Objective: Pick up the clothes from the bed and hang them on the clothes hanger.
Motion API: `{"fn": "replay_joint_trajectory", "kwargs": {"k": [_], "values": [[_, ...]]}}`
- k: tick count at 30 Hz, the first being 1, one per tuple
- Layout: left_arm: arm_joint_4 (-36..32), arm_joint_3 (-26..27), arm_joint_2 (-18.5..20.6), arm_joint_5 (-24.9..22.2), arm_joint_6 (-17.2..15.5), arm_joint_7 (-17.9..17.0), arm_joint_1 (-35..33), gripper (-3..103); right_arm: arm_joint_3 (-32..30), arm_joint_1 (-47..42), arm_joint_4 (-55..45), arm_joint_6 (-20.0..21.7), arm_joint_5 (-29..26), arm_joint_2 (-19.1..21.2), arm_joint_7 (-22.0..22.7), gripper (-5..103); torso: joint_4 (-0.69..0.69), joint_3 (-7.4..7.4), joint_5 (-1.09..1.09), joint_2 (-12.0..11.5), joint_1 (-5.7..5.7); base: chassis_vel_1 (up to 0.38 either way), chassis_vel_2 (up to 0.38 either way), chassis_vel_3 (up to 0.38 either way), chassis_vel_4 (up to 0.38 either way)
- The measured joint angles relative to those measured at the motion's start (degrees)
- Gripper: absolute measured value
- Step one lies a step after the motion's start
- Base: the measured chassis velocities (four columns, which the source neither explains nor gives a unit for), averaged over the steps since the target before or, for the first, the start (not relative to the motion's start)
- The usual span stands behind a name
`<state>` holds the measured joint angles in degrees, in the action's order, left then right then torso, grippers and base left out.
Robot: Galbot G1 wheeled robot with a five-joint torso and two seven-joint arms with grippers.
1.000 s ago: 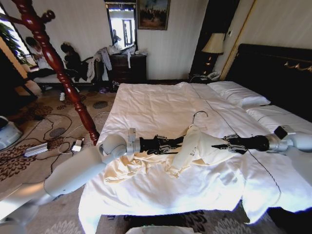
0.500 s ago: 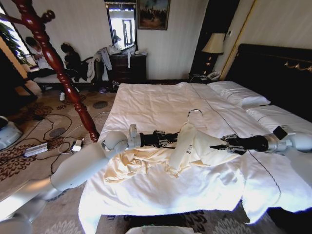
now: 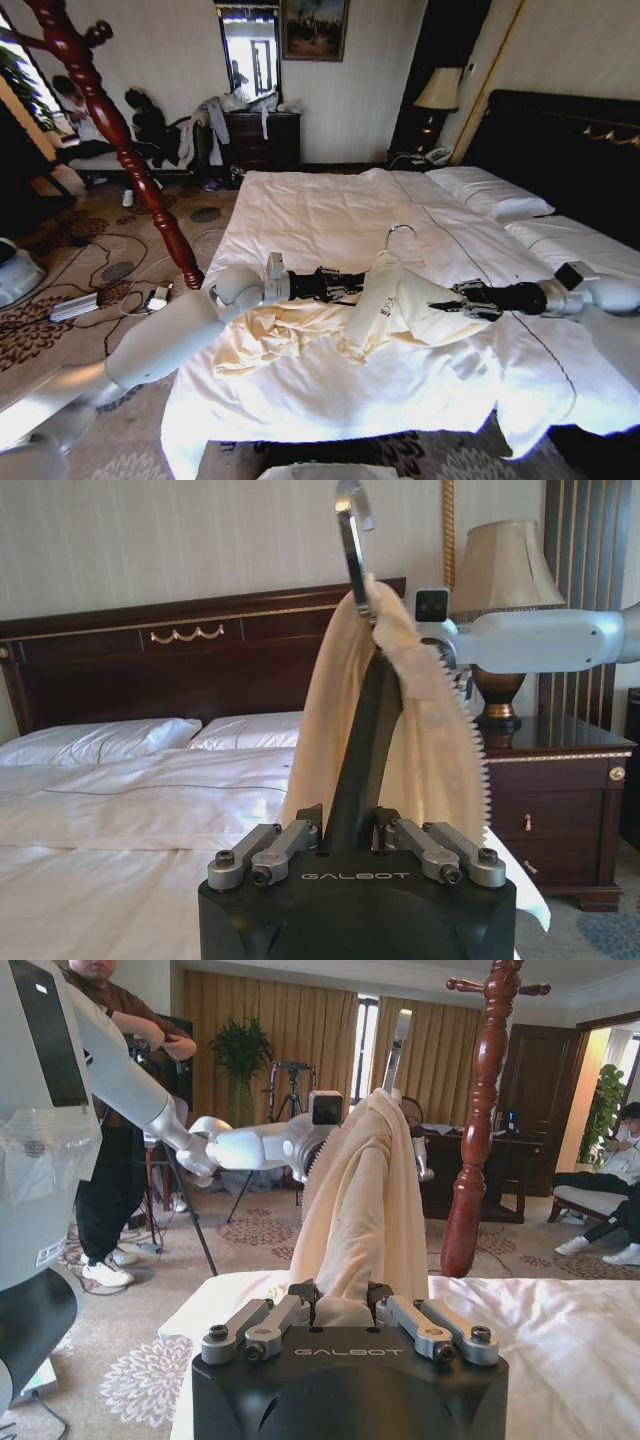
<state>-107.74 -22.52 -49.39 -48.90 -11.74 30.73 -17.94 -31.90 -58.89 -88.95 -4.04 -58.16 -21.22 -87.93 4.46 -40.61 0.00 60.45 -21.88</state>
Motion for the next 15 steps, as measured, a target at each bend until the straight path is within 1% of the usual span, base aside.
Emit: {"fn": "replay_joint_trajectory", "kwargs": {"k": [15], "values": [[-1.8,0.6,0.8,-0.4,0.1,-0.1,-0.9,21,0.4,1.8,2.4,-0.1,-0.1,-0.9,-0.6,20,0.01,0.0,0.0,0.0,0.01,0.0,0.0,0.0,0.0]]}}
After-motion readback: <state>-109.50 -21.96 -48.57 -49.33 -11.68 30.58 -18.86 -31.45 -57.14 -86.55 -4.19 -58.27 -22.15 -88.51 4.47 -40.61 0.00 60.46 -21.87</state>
